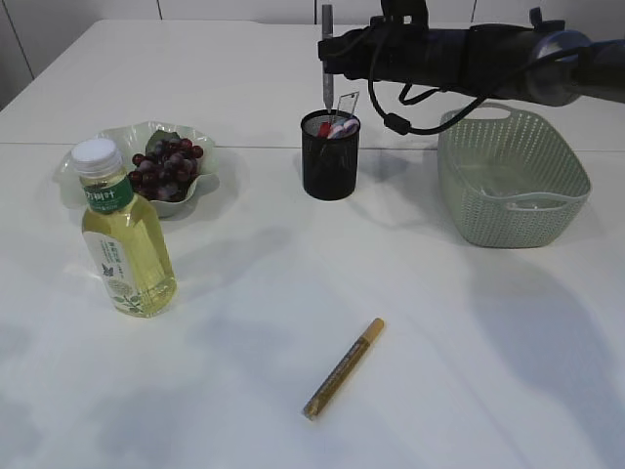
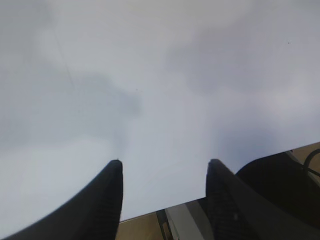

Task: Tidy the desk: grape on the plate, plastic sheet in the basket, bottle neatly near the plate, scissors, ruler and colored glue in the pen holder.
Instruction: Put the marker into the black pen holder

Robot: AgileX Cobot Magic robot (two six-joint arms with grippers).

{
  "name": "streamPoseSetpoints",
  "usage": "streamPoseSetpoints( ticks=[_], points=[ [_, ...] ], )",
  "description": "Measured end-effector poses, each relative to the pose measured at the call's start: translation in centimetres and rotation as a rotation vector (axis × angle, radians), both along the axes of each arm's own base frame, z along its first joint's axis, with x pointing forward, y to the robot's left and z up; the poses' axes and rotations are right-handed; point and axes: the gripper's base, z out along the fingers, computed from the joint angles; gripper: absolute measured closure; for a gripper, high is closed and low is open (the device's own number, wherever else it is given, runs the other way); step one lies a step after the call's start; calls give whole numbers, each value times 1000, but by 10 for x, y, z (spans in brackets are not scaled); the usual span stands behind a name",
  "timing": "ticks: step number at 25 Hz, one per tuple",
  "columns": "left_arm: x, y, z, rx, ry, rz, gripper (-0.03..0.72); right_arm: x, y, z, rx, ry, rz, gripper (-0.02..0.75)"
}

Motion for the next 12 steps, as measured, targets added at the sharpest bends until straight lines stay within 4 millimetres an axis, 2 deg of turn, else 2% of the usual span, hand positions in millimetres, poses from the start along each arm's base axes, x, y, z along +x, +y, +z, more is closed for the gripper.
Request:
streamPoseSetpoints(
  ticks=[3,8,12],
  points=[
    [0,0,0,0,0,0,300,1,1,-4,-16,-11,4,619],
    [0,0,0,0,0,0,302,0,3,-3,-10,-18,22,505],
    [0,0,0,0,0,0,302,-3,6,-1,8,-26,69,463]
  ],
)
